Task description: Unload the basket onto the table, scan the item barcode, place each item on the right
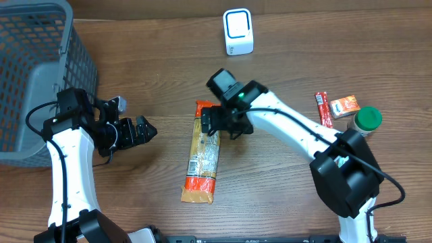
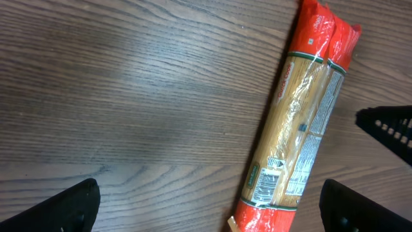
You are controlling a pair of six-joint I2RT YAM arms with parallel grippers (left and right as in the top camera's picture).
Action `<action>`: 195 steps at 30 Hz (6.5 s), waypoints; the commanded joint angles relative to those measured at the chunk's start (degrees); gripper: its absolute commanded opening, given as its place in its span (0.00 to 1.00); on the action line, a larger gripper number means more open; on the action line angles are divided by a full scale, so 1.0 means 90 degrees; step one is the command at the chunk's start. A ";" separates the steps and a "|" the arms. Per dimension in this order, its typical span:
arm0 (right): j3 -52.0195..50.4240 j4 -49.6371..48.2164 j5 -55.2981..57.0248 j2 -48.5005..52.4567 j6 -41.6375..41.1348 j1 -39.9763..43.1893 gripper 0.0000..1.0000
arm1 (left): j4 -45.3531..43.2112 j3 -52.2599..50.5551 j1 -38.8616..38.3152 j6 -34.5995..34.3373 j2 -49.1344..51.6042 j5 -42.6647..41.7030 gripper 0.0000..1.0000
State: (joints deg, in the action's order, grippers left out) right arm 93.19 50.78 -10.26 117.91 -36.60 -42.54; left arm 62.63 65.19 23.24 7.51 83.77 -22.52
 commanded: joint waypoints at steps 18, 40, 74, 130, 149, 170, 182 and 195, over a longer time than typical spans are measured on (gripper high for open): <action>-0.0561 -0.0248 0.0469 -0.0015 -0.0461 -0.0350 1.00 | -0.0780 0.0005 -0.0044 -0.0328 0.0027 0.1634 1.00; -0.0821 -0.0641 0.0369 -0.0015 -0.0459 -0.0347 1.00 | -0.0879 -0.0085 -0.0916 -0.2135 0.0039 0.0539 0.04; -0.0821 0.0068 -0.0104 -0.0015 -0.0432 0.0427 1.00 | -0.0709 -0.0486 -0.2982 -0.2431 0.3002 0.1605 0.04; -0.0821 0.0665 -0.0784 -0.0017 0.0959 0.0840 1.00 | -0.3803 -0.0350 -0.4505 -0.3502 0.3429 0.0651 0.04; -0.0821 0.0253 0.0515 -0.0015 0.0986 0.0495 1.00 | -0.3900 -0.0352 -0.4503 -0.3611 0.3429 0.1591 0.04; -0.0821 -0.0495 0.0231 -0.0017 0.1904 0.0478 1.00 | -0.2599 0.0180 -0.3487 -0.3400 0.1081 0.2912 0.04; -0.0821 -0.0733 0.0634 0.0010 0.1404 0.0478 1.00 | -0.1872 -0.0024 -0.3463 -0.3257 0.0678 0.3240 0.20; -0.0823 -0.0653 0.0811 0.0296 0.1540 0.0330 1.00 | -0.1953 -0.0024 -0.3451 -0.3259 0.1265 0.3254 1.00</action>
State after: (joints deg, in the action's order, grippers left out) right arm 85.69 45.67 -3.97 119.26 -22.46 -38.17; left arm 45.19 65.56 -7.84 -22.11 94.45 6.13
